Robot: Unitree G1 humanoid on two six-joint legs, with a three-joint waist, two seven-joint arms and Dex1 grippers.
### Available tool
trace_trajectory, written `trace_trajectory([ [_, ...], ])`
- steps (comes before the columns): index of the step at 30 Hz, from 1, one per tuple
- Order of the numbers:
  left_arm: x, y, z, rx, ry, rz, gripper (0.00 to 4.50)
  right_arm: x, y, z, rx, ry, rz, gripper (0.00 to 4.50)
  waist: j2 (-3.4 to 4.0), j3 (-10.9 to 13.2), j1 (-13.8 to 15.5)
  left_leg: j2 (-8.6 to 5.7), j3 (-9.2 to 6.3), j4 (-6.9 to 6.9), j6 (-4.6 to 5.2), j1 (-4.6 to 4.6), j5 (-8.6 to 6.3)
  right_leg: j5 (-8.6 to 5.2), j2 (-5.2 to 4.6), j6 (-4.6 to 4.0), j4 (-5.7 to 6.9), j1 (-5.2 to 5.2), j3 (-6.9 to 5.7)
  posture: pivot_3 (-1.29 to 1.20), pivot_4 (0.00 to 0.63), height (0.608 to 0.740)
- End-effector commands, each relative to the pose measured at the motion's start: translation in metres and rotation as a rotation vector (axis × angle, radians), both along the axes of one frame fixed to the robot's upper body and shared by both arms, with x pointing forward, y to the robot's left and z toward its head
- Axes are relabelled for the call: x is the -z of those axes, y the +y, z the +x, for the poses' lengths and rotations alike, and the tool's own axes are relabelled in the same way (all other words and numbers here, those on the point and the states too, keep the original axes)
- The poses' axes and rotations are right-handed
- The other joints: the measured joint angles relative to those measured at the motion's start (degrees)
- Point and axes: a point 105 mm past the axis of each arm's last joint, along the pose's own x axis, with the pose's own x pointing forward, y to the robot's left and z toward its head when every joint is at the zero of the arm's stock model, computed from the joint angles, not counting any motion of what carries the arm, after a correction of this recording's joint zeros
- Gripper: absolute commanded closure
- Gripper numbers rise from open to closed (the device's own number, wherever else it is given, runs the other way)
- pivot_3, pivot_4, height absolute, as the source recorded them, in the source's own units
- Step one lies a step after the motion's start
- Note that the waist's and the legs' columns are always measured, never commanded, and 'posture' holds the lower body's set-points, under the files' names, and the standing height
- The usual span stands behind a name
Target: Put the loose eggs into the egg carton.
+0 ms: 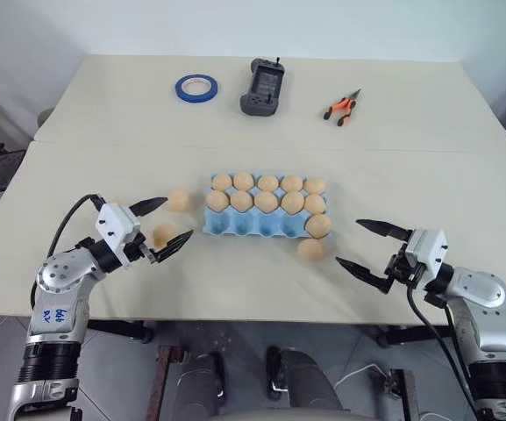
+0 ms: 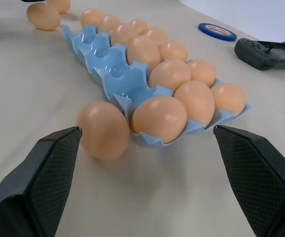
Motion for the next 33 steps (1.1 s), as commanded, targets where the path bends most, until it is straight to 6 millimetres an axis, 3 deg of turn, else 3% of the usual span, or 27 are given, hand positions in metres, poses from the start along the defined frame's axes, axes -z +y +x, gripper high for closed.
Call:
trace_trajectory([
  [1, -0.007, -0.004, 0.0, 0.02, -0.025, 0.006, 0.01, -0.014, 0.005, 0.002, -0.011, -0.052, 0.015, 0.0, 0.0, 0.0, 0.02, 0.0, 0.02, 0.0, 0.0, 0.0, 0.0, 0.0, 0.01, 0.0, 0.02, -0.01, 0.02, 0.0, 0.15, 0.74],
  [6, -0.006, -0.022, -0.012, 0.166, -0.003, 0.033, 0.01, -0.02, -0.004, -0.002, 0.023, -0.052, 0.009, 0.0, 0.0, 0.0, 0.08, 0.0, 0.05, 0.0, -0.02, 0.01, -0.01, 0.01, 0.02, 0.01, 0.05, -0.04, 0.07, 0.0, 0.15, 0.74],
  [11, -0.017, -0.049, -0.026, 0.359, -0.029, 0.018, 0.01, -0.014, -0.026, -0.022, 0.031, -0.007, -0.056, 0.0, 0.0, 0.0, 0.93, 0.0, 0.07, 0.0, 0.0, -0.01, -0.08, 0.01, 0.02, 0.02, 0.04, -0.05, 0.11, 0.0, 0.15, 0.74],
  [18, 0.005, -0.059, -0.044, 0.555, 0.053, 0.11, 0.01, 0.008, -0.038, -0.041, -0.044, 0.085, -0.182, 0.0, -0.01, 0.0, 1.23, 0.08, 0.34, 0.07, 0.01, 0.1, -0.12, 0.0, 0.19, 0.02, -0.01, -0.06, 0.31, 0.0, 0.15, 0.74],
  [23, 0.014, -0.052, -0.046, 0.566, 0.066, 0.138, 0.01, 0.003, -0.013, -0.031, -0.119, 0.099, -0.121, 0.0, -0.03, 0.02, 1.06, 0.09, 0.36, 0.17, -0.01, 0.15, -0.11, 0.02, 0.29, 0.03, -0.02, -0.09, 0.53, 0.0, 0.15, 0.74],
  [27, 0.014, -0.051, -0.047, 0.555, 0.074, 0.139, 0.01, 0.007, 0.005, -0.003, -0.017, 0.227, -0.059, 0.0, -0.04, 0.02, 1.03, 0.09, 0.39, 0.2, 0.01, 0.11, -0.11, 0.05, 0.27, 0.03, -0.02, -0.14, 0.66, 0.0, 0.15, 0.74],
  [33, 0.014, -0.045, -0.049, 0.513, 0.069, 0.15, 0.01, 0.019, 0.027, 0.006, -0.056, 0.358, -0.056, 0.0, -0.05, 0.01, 1.33, 0.08, 0.58, 0.15, 0.13, -0.06, -0.17, 0.06, 0.22, -0.02, 0.3, -0.55, 0.86, 0.0, 0.15, 0.74],
])
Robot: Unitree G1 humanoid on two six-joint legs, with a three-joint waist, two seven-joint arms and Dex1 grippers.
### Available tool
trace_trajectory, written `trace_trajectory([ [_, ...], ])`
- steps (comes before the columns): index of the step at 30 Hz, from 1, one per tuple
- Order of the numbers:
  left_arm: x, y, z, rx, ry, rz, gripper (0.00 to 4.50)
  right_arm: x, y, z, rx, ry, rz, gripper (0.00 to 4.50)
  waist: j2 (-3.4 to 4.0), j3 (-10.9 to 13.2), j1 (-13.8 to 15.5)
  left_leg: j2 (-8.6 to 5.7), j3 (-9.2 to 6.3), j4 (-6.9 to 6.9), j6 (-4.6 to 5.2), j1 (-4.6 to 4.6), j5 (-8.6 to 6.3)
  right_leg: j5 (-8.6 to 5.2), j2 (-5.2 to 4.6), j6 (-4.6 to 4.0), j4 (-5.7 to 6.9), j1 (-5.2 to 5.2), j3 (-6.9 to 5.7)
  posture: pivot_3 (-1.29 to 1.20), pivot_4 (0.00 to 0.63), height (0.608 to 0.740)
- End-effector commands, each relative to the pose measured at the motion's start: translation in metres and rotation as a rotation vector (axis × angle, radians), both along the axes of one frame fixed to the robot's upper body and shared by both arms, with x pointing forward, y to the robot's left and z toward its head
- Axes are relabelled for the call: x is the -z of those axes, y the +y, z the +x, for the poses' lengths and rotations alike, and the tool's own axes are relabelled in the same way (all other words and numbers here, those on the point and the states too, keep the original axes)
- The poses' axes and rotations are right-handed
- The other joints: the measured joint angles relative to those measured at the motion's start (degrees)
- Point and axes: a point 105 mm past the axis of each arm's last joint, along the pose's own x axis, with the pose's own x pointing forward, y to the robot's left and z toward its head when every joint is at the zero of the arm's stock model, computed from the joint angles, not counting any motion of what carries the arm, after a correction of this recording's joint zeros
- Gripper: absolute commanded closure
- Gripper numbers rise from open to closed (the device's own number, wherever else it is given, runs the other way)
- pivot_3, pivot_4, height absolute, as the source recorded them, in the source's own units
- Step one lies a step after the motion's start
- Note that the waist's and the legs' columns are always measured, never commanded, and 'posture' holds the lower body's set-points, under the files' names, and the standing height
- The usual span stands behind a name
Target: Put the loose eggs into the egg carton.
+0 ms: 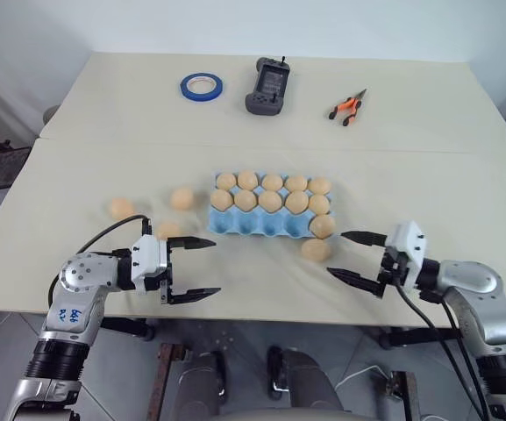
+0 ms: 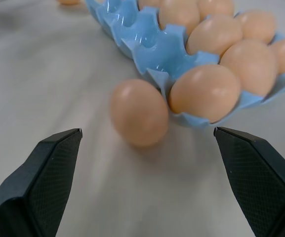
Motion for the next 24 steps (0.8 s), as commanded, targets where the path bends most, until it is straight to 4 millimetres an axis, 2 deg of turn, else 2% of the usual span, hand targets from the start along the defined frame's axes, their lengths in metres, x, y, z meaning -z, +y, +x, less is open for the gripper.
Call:
trace_trajectory([
  [1, -0.011, 0.006, 0.0, -0.033, -0.059, 0.009, 0.01, 0.006, 0.012, 0.001, -0.019, 0.077, 0.0, 0.0, 0.0, 0.0, 0.02, 0.0, 0.01, 0.0, 0.06, -0.01, 0.02, -0.01, 0.0, -0.01, 0.03, -0.03, 0.01, 0.0, 0.15, 0.74],
  [5, -0.014, 0.011, -0.001, -0.065, -0.069, 0.009, 0.01, 0.014, 0.022, -0.001, -0.06, 0.132, -0.004, 0.0, 0.0, 0.0, -0.05, 0.03, 0.03, -0.01, 0.15, -0.02, 0.06, -0.02, 0.03, -0.02, 0.04, -0.07, 0.0, 0.0, 0.15, 0.74],
  [12, -0.012, 0.015, -0.005, -0.107, -0.066, 0.008, 0.01, 0.018, 0.054, 0.004, -0.089, 0.125, 0.048, 0.0, -0.15, -0.09, -1.1, 0.06, 0.11, 0.0, -0.11, 0.02, -0.09, -0.01, 0.05, -0.01, 0.05, -0.05, 0.06, 0.0, 0.15, 0.74],
  [15, -0.011, 0.015, -0.005, -0.112, -0.067, 0.008, 0.01, 0.021, 0.057, 0.006, -0.077, 0.125, 0.044, 0.0, -0.22, -0.14, -1.46, 0.06, 0.12, 0.0, -0.11, 0.02, -0.09, -0.01, 0.04, -0.01, 0.05, -0.05, 0.07, 0.0, 0.15, 0.74],
  [18, -0.011, 0.016, -0.004, -0.132, -0.07, 0.001, 0.0, 0.023, 0.057, 0.01, -0.043, 0.099, 0.038, 0.63, -0.27, -0.17, -1.52, 0.06, 0.12, 0.0, -0.11, 0.03, -0.09, -0.01, 0.04, -0.01, 0.06, -0.05, 0.09, 0.0, 0.15, 0.74],
  [22, -0.01, 0.016, -0.004, -0.144, -0.07, -0.002, 0.0, 0.018, 0.06, 0.006, -0.063, 0.083, 0.056, 2.0, -0.27, -0.17, -1.49, 0.06, 0.13, 0.0, -0.11, 0.03, -0.09, -0.01, 0.04, -0.02, 0.07, -0.06, 0.09, 0.0, 0.15, 0.74],
  [24, -0.01, 0.016, -0.004, -0.15, -0.071, -0.004, 0.0, 0.013, 0.062, 0.0, -0.095, 0.077, 0.066, 2.17, -0.27, -0.17, -1.45, 0.06, 0.13, 0.0, -0.11, 0.03, -0.09, -0.01, 0.04, -0.02, 0.07, -0.06, 0.09, 0.0, 0.15, 0.74],
])
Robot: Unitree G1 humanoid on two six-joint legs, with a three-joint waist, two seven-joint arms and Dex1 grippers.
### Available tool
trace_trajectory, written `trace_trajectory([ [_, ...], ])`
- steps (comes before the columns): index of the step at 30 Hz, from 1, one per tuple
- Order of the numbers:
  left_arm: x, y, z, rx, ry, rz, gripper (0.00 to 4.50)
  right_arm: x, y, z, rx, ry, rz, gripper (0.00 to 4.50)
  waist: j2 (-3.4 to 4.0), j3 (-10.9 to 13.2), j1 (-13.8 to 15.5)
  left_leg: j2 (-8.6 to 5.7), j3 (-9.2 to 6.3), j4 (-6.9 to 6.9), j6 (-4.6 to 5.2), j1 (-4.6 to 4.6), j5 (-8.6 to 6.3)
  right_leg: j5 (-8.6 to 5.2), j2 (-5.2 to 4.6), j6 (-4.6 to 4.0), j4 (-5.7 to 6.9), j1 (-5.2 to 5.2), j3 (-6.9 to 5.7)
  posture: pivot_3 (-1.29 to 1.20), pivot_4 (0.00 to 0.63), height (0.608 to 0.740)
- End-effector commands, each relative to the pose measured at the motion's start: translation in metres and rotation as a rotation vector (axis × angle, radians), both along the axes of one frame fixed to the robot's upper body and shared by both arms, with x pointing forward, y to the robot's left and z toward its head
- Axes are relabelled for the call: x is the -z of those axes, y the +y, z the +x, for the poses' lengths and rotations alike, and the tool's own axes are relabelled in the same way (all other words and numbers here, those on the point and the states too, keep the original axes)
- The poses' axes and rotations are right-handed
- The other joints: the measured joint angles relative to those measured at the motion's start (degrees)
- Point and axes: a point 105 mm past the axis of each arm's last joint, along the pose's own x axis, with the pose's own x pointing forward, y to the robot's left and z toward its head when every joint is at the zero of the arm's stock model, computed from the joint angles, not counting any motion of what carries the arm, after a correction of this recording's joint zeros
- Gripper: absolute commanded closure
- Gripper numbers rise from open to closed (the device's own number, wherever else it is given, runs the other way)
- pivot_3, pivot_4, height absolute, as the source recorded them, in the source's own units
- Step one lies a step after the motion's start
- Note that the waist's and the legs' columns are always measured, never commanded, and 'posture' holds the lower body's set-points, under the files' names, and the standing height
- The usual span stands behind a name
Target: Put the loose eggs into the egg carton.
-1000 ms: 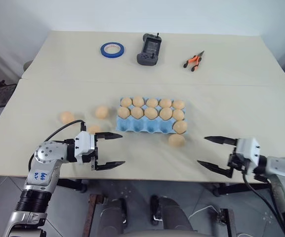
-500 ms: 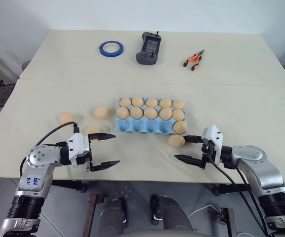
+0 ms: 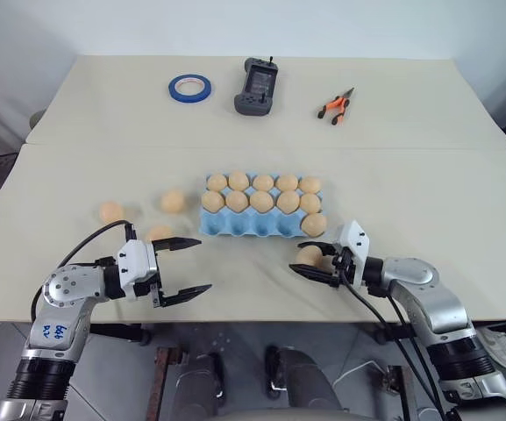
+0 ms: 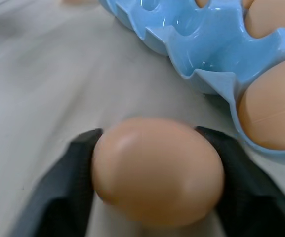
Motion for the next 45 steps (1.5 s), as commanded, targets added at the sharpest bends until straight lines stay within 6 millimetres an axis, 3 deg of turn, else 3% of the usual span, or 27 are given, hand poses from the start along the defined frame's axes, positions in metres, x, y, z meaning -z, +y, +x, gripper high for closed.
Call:
trace_trajectory([
  [1, -0.008, 0.001, -0.001, -0.015, -0.039, -0.001, 0.0, -0.011, 0.008, -0.015, -0.088, -0.017, 0.027, 2.17, 0.0, 0.0, 0.05, 0.0, 0.0, 0.0, 0.0, 0.0, 0.0, 0.0, 0.0, 0.0, 0.0, 0.0, 0.0, 0.0, 0.15, 0.74],
  [4, -0.008, 0.004, 0.0, -0.035, -0.042, -0.004, 0.0, -0.03, 0.015, -0.023, -0.155, -0.041, 0.064, 2.17, 0.0, 0.0, -0.03, 0.0, 0.0, -0.01, 0.01, -0.02, -0.01, 0.0, -0.01, 0.0, 0.0, -0.02, 0.0, 0.0, 0.15, 0.74],
  [7, -0.008, 0.006, 0.002, -0.06, -0.045, -0.009, 0.0, -0.05, 0.025, -0.019, -0.169, -0.074, 0.113, 2.17, 0.0, 0.0, -0.23, 0.02, 0.03, -0.01, 0.0, 0.0, 0.0, 0.0, 0.0, 0.0, 0.01, -0.02, 0.03, 0.0, 0.15, 0.74],
  [11, -0.009, 0.008, 0.003, -0.09, -0.047, -0.021, 0.0, -0.068, 0.033, 0.013, -0.075, -0.17, 0.091, 2.17, 0.0, 0.0, -0.18, 0.03, 0.04, 0.0, -0.03, 0.01, 0.03, 0.03, 0.01, -0.05, 0.02, -0.04, 0.04, 0.0, 0.15, 0.74],
  [16, -0.008, 0.007, 0.003, -0.112, -0.048, -0.03, 0.0, -0.066, 0.032, 0.044, 0.017, -0.24, 0.044, 2.17, -0.03, -0.02, 0.09, 0.01, 0.04, -0.02, -0.03, -0.01, -0.01, 0.03, -0.02, -0.07, 0.0, -0.05, 0.04, 0.0, 0.15, 0.74],
  [20, -0.009, 0.007, 0.001, -0.124, -0.049, -0.04, 0.0, -0.063, 0.034, 0.048, 0.001, -0.246, 0.052, 0.8, -0.03, -0.02, -0.04, -0.01, 0.07, -0.06, 0.25, -0.05, 0.03, 0.02, -0.04, -0.05, 0.0, -0.09, 0.05, 0.0, 0.15, 0.74],
  [23, -0.009, 0.008, -0.002, -0.14, -0.049, -0.044, 0.0, -0.071, 0.04, 0.042, -0.048, -0.271, 0.085, 0.03, -0.03, -0.02, -0.36, 0.01, 0.1, -0.06, 0.26, -0.02, 0.04, 0.02, -0.04, -0.05, 0.03, -0.08, 0.06, 0.0, 0.15, 0.74],
  [26, -0.012, 0.014, -0.004, -0.185, -0.054, -0.059, 0.0, -0.079, 0.036, 0.036, -0.056, -0.295, 0.126, 0.03, -0.03, -0.02, -0.45, 0.04, 0.1, -0.06, 0.01, -0.01, -0.05, 0.02, -0.01, -0.05, 0.1, -0.1, 0.06, 0.0, 0.15, 0.74],
  [31, -0.015, 0.044, -0.004, -0.378, -0.076, -0.08, 0.0, -0.088, 0.007, 0.017, -0.106, -0.369, 0.183, 0.03, -0.03, -0.02, -0.17, 0.02, 0.09, -0.06, 0.01, 0.0, -0.07, 0.02, -0.02, -0.05, 0.06, -0.08, 0.07, 0.0, 0.15, 0.74],
  [36, -0.017, 0.079, -0.008, -0.588, -0.095, -0.111, 0.0, -0.064, -0.016, -0.003, -0.213, -0.37, 0.034, 0.03, -0.03, -0.02, 0.0, 0.01, 0.09, -0.05, 0.03, 0.01, -0.1, 0.02, -0.02, -0.04, 0.0, -0.06, 0.06, 0.0, 0.15, 0.74],
  [40, -0.012, 0.102, -0.021, -0.731, -0.082, -0.15, 0.0, -0.06, -0.03, -0.009, -0.23, -0.401, 0.027, 0.03, -0.05, -0.02, -0.42, 0.03, 0.1, -0.04, 0.0, 0.06, -0.08, 0.02, 0.02, -0.04, 0.01, -0.05, 0.08, 0.0, 0.15, 0.74],
  [45, -0.005, 0.124, -0.036, -0.874, -0.06, -0.194, 0.0, -0.05, -0.028, -0.02, -0.301, -0.428, 0.054, 0.03, -0.07, -0.02, -0.17, 0.02, 0.1, -0.03, -0.01, 0.06, -0.08, 0.02, 0.02, -0.04, -0.03, -0.04, 0.08, 0.0, 0.15, 0.74],
])
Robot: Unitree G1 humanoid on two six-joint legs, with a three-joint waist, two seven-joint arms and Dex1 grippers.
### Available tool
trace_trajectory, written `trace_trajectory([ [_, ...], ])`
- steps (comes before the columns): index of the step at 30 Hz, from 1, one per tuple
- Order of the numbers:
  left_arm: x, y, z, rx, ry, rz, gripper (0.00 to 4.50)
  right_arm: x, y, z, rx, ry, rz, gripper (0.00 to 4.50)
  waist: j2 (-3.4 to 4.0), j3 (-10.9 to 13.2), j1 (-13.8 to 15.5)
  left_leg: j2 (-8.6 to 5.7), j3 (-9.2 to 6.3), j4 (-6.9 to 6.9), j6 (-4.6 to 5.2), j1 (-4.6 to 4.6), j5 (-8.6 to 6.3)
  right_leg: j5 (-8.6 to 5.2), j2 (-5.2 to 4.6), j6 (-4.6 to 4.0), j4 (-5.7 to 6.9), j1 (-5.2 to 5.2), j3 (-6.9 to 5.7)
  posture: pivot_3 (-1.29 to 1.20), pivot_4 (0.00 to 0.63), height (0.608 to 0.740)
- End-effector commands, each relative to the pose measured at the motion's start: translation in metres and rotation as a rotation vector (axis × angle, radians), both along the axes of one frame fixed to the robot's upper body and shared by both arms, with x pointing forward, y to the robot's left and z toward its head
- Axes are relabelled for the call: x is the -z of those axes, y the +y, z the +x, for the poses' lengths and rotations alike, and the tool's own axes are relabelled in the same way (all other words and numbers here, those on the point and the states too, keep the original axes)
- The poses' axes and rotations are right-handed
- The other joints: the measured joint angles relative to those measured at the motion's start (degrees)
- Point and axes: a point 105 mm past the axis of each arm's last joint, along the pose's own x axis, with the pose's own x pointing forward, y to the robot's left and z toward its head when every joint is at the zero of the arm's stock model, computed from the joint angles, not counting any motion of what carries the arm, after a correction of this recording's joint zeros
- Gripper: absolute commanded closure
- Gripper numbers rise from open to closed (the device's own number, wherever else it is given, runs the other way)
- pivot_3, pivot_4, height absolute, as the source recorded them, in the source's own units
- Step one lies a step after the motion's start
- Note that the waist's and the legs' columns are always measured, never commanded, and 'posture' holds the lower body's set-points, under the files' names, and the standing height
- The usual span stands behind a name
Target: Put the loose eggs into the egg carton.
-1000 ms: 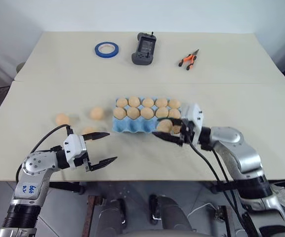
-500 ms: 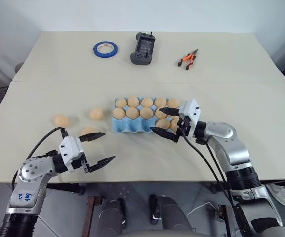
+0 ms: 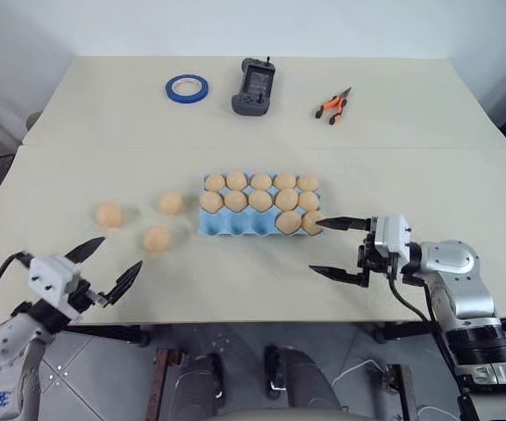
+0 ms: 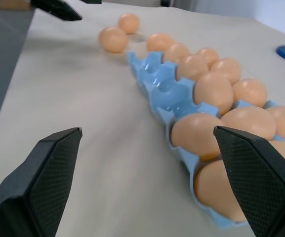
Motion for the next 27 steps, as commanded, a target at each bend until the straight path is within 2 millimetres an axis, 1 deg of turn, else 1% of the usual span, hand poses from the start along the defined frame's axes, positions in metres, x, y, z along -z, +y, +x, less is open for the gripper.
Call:
trace_trajectory([
  [1, -0.014, 0.014, -0.006, -0.101, -0.065, -0.055, 0.0, -0.003, 0.004, -0.013, -0.08, -0.018, 0.076, 0.03, -0.02, -0.01, 0.21, 0.0, -0.01, 0.0, 0.0, 0.0, 0.0, 0.0, 0.0, 0.0, 0.0, 0.0, 0.0, 0.0, 0.15, 0.74],
  [3, -0.011, 0.012, -0.008, -0.108, -0.056, -0.07, 0.0, 0.002, 0.009, -0.015, -0.09, 0.007, 0.115, 0.03, -0.05, -0.03, 0.34, 0.01, -0.05, 0.03, 0.0, 0.01, 0.0, -0.01, 0.0, -0.01, 0.0, 0.02, -0.01, 0.0, 0.15, 0.74],
  [5, -0.009, 0.005, -0.008, -0.088, -0.043, -0.083, 0.0, 0.004, 0.012, -0.015, -0.097, 0.029, 0.154, 0.03, -0.05, -0.03, 0.33, 0.0, -0.06, 0.04, 0.0, 0.0, 0.0, 0.0, -0.01, -0.01, -0.03, 0.05, -0.01, 0.0, 0.15, 0.74],
  [8, -0.009, -0.002, -0.006, -0.067, -0.044, -0.107, 0.0, 0.009, 0.017, -0.015, -0.11, 0.051, 0.185, 0.03, -0.08, -0.05, 0.3, -0.01, -0.04, 0.05, 0.0, -0.01, 0.0, 0.01, -0.03, 0.01, -0.11, 0.08, 0.01, 0.0, 0.15, 0.74],
  [13, -0.011, -0.013, 0.003, -0.021, -0.037, -0.112, 0.0, 0.007, 0.024, -0.011, -0.103, 0.056, 0.214, 0.03, -0.07, -0.05, 0.3, 0.01, -0.03, 0.04, 0.0, -0.01, 0.0, 0.0, -0.03, -0.02, -0.09, 0.06, 0.02, 0.0, 0.15, 0.74],
  [16, -0.011, -0.023, 0.012, 0.037, -0.017, -0.109, 0.0, 0.006, 0.026, -0.009, -0.096, 0.049, 0.217, 0.03, -0.07, -0.05, 0.3, 0.01, -0.03, 0.04, 0.0, -0.01, 0.0, 0.0, -0.03, -0.02, -0.07, 0.05, 0.02, 0.0, 0.15, 0.74],
  [18, -0.008, -0.03, 0.023, 0.064, 0.006, -0.104, 0.0, 0.004, 0.027, -0.007, -0.097, 0.047, 0.217, 0.03, -0.07, -0.05, 0.31, 0.01, -0.03, 0.04, 0.0, -0.01, 0.0, 0.0, -0.03, -0.02, -0.07, 0.05, 0.02, 0.0, 0.15, 0.74],
  [21, -0.002, -0.046, 0.047, 0.111, 0.05, -0.119, 0.0, 0.001, 0.029, -0.008, -0.11, 0.045, 0.215, 0.03, -0.07, -0.06, 0.44, 0.0, -0.03, 0.05, -0.01, 0.01, 0.02, 0.01, -0.03, -0.03, 0.01, 0.06, 0.02, 0.0, 0.15, 0.74],
  [23, 0.003, -0.052, 0.058, 0.125, 0.079, -0.119, 0.0, 0.0, 0.03, -0.008, -0.113, 0.049, 0.214, 0.03, -0.08, -0.06, 0.4, -0.01, -0.03, 0.05, -0.02, 0.01, 0.07, 0.03, -0.03, -0.03, 0.03, 0.05, 0.01, 0.0, 0.15, 0.74],
  [25, 0.011, -0.054, 0.07, 0.099, 0.107, -0.089, 0.0, 0.001, 0.031, -0.01, -0.121, 0.067, 0.212, 0.03, -0.08, -0.06, 0.35, -0.03, -0.03, 0.05, -0.01, 0.01, 0.06, 0.04, -0.05, 0.0, 0.04, 0.06, 0.01, 0.0, 0.15, 0.74],
  [27, 0.014, -0.055, 0.076, 0.094, 0.117, -0.084, 0.0, 0.001, 0.032, -0.011, -0.125, 0.077, 0.208, 0.03, -0.08, -0.06, 0.13, -0.02, -0.02, 0.04, -0.02, 0.0, 0.05, 0.05, -0.05, 0.01, 0.08, 0.03, 0.01, 0.0, 0.15, 0.74],
])
